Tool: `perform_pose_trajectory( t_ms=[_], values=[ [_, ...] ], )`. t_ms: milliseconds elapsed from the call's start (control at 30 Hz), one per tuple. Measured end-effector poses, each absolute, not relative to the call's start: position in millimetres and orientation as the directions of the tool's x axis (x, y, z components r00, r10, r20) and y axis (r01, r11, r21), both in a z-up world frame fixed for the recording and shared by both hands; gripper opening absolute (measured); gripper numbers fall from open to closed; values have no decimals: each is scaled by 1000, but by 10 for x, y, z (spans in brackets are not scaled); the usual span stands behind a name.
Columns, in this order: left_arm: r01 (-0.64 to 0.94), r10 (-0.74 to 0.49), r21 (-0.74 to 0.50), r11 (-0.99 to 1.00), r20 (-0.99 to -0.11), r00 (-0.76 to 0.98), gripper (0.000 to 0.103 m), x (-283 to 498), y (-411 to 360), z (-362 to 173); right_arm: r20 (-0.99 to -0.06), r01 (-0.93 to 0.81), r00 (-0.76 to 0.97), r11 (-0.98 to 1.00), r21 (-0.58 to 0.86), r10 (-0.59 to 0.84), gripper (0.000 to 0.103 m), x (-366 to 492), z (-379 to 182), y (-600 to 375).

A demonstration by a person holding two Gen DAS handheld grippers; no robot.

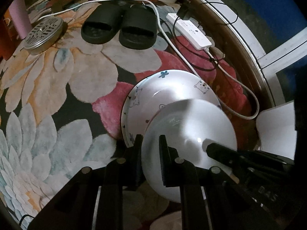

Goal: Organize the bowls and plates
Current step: 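Lower the bowl into the stacked bowls and open both grippers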

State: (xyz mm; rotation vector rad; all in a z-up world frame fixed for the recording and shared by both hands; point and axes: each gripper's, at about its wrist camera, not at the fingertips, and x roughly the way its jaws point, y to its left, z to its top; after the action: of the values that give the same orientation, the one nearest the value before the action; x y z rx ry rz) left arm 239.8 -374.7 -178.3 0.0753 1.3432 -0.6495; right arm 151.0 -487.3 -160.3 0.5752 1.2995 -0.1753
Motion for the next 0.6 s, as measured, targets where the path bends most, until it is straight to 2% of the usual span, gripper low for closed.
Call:
perform_pose_trajectory(
  t_ms=[133, 233, 333, 400, 433, 500, 533, 567, 600],
  values=[
    [466, -392, -308, 829, -916, 92, 15, 2432, -3697, -1760, -945, 460, 272, 839, 291, 179, 13, 1485, -1652, -4945],
    [453, -392, -309, 836, -915, 99, 23, 2469, -3632, -1742, -944, 466, 274, 833, 296, 182, 15, 1492, -1654, -4963],
    [441, -388, -306, 844, -916, 106, 45, 2492, -3566, -1735, -950, 459, 263, 845, 275, 166, 15, 1513, -1631, -4931],
    [427, -393, -310, 849, -912, 118, 82, 2499, -3500, -1721, -956, 444, 252, 859, 253, 151, 16, 1538, -1616, -4897],
    [422, -397, -314, 851, -910, 123, 86, 2501, -3478, -1715, -958, 436, 247, 866, 244, 145, 18, 1549, -1605, -4870],
    [410, -398, -317, 855, -909, 126, 92, 2513, -3416, -1708, -956, 416, 257, 876, 243, 143, 31, 1561, -1564, -4828],
    [406, -394, -316, 858, -911, 125, 95, 2517, -3408, -1710, -954, 410, 266, 879, 242, 139, 51, 1569, -1549, -4823],
    [395, -395, -319, 861, -910, 127, 99, 2531, -3370, -1708, -954, 412, 279, 883, 224, 112, 63, 1562, -1505, -4808],
    [386, -395, -320, 865, -909, 134, 101, 2543, -3336, -1698, -952, 416, 293, 885, 208, 86, 66, 1554, -1464, -4809]
  ],
)
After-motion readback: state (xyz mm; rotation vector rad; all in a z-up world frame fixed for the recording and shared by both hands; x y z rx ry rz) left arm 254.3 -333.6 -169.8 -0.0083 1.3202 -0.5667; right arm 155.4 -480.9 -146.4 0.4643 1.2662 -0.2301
